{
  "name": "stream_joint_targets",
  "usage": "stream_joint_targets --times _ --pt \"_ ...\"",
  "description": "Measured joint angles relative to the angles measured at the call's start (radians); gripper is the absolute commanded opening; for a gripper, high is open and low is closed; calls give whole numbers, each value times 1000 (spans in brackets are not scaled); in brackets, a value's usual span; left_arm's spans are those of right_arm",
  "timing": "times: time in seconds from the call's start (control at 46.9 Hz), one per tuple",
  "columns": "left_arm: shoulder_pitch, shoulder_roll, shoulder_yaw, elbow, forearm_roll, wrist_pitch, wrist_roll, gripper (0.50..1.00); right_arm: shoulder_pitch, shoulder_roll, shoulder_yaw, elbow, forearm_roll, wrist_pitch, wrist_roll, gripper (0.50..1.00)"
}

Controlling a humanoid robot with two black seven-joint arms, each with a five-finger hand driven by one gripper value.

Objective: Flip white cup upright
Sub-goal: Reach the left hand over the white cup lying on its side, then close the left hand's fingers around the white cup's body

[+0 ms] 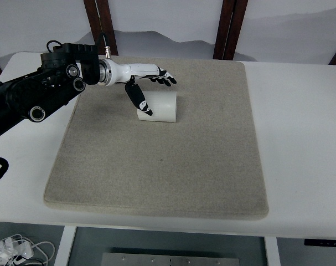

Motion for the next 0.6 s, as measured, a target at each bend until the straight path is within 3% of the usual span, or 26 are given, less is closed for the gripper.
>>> stream_joint_targets --times 0.362,0.533,0.597 --pt "-2 -52 85 30 8 60 8 934 0 0 -1 0 0 0 0 952" --pt "-2 -66 87 54 8 62 8 776 0 0 -1 0 0 0 0 952" --pt "-2 -66 87 60 10 62 7 737 0 0 -1 0 0 0 0 952"
